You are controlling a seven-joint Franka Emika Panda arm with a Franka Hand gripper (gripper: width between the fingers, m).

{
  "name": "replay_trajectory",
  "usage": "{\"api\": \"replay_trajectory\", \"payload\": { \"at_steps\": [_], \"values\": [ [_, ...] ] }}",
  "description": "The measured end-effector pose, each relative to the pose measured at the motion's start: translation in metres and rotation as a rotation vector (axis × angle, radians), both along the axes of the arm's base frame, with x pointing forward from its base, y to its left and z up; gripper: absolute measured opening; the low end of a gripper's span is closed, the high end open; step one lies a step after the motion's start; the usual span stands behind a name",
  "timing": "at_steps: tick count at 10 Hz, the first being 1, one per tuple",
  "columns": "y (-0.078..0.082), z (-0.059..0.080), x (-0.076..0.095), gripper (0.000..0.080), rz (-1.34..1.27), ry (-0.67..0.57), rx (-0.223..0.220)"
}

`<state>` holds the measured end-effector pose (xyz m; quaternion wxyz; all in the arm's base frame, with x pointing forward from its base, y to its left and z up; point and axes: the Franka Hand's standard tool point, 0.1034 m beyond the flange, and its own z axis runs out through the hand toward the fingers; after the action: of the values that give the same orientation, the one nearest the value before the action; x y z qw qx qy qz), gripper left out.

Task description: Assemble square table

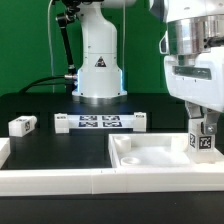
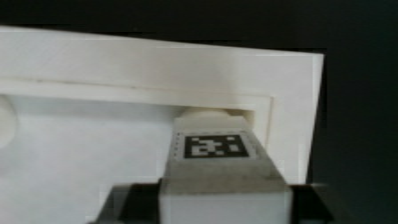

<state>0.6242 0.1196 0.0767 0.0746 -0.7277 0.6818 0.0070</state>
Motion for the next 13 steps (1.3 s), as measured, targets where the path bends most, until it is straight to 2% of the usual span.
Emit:
{"api": "replay_trajectory", "payload": {
  "at_steps": [5, 6, 7, 8, 9, 10, 13],
  "values": [
    [0.0009, -0.0002, 0.0005, 0.0291, -0.260, 0.030, 0.043],
    [0.0009, -0.0002, 0.0005, 0.0291, -0.245, 0.028, 0.041],
    [0.0011, -0.0003, 0.0003, 0.0372, -0.223, 0.026, 0.039],
    [0.0003, -0.0005, -0.0006, 0.0372, -0.119, 0.022, 0.030],
    [-0.0001, -0.0005, -0.0004, 0.0560, -0.052, 0.014, 0.024],
    [0.0000, -0.0007, -0.0005, 0.0622, 0.024, 0.004, 0.017],
    [-0.0002, -0.0008, -0.0007, 0.0648, 0.283, -0.027, -0.008]
  ]
}}
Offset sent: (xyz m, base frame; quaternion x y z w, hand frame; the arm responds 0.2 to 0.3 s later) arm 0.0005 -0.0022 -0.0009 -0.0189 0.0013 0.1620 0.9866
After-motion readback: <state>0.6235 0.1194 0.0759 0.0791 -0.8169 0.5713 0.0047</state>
